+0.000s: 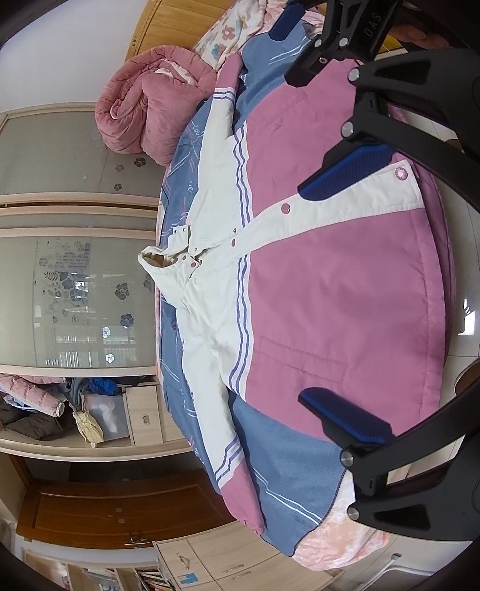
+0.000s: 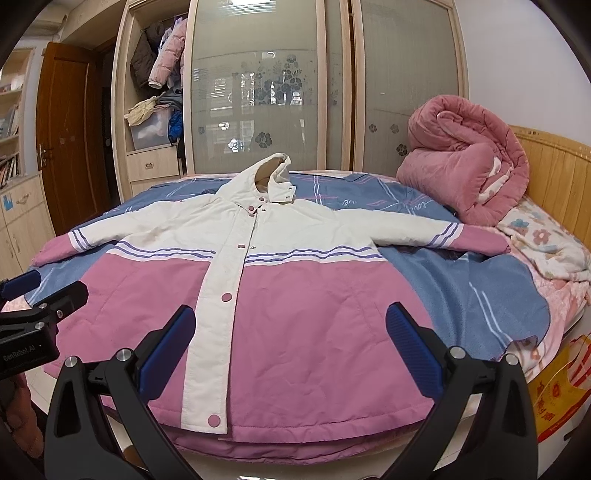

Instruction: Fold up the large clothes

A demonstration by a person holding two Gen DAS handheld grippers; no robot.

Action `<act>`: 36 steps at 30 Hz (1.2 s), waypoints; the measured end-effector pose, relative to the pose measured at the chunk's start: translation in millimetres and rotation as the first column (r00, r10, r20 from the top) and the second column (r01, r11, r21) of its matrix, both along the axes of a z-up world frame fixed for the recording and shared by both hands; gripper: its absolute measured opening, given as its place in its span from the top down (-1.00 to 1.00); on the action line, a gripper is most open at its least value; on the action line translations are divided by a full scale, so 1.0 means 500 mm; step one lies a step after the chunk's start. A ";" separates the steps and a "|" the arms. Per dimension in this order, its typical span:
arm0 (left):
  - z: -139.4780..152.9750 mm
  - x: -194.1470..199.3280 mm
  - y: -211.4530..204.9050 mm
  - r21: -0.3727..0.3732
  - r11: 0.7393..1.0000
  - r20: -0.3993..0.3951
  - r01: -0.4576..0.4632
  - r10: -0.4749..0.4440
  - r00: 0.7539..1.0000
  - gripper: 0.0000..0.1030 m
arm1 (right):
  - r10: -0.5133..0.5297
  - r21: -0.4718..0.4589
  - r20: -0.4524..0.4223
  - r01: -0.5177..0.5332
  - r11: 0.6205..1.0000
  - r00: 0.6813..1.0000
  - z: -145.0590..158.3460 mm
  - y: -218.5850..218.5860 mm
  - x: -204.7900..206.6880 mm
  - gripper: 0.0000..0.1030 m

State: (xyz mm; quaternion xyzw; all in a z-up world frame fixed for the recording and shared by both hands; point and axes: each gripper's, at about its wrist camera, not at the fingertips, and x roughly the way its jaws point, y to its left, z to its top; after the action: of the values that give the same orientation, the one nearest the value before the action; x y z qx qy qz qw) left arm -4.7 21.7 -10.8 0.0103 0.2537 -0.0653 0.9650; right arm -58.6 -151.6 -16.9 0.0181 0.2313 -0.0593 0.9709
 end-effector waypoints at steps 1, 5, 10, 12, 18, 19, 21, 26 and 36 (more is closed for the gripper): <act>0.001 0.001 0.006 -0.011 1.000 0.003 0.000 0.000 1.000 -0.96 | 0.002 0.002 0.005 -0.002 1.000 1.000 -0.002 0.000 0.001 -0.97; 0.013 0.009 0.044 -0.089 0.996 0.020 0.003 -0.001 1.000 -0.96 | 0.027 0.029 0.021 -0.027 0.999 0.999 -0.012 0.001 0.008 -0.97; 0.018 0.029 0.149 -0.265 0.964 0.083 -0.035 0.059 0.995 -0.96 | 0.042 0.053 0.060 -0.045 0.998 0.997 -0.043 -0.003 0.025 -0.97; 0.007 0.043 0.189 -0.298 0.953 0.103 -0.051 0.086 0.991 -0.96 | 0.026 0.058 0.029 -0.027 0.998 0.999 -0.059 -0.009 0.044 -0.97; -0.014 0.086 0.339 -0.556 0.828 0.012 -0.071 0.094 0.996 -0.96 | 0.037 0.159 0.020 -0.040 0.986 0.999 -0.047 -0.043 0.063 -0.97; -0.016 0.087 0.371 -0.605 0.792 0.010 -0.081 0.109 0.994 -0.96 | 0.038 0.167 0.018 -0.040 0.985 0.999 -0.046 -0.045 0.064 -0.97; -0.021 0.090 0.427 -0.662 0.742 0.001 -0.102 0.138 0.990 -0.96 | 0.043 0.179 0.022 -0.046 0.983 0.999 -0.046 -0.047 0.063 -0.97; -0.059 0.120 0.572 -0.855 0.503 -0.060 -0.130 0.152 0.987 -0.96 | 0.069 0.158 0.016 -0.071 0.985 0.997 -0.049 -0.043 0.056 -0.97; -0.113 0.239 0.790 -0.908 0.309 -0.203 -0.282 0.263 0.943 -0.96 | 0.068 0.174 0.002 -0.067 0.982 0.998 -0.055 -0.060 0.060 -0.97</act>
State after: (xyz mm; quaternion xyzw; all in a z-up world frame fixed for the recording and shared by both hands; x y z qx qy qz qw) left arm 114.6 416.9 -67.1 -0.5785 0.1781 -0.0334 0.7953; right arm -28.8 -181.5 -44.3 0.0948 0.2382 -0.0058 0.9666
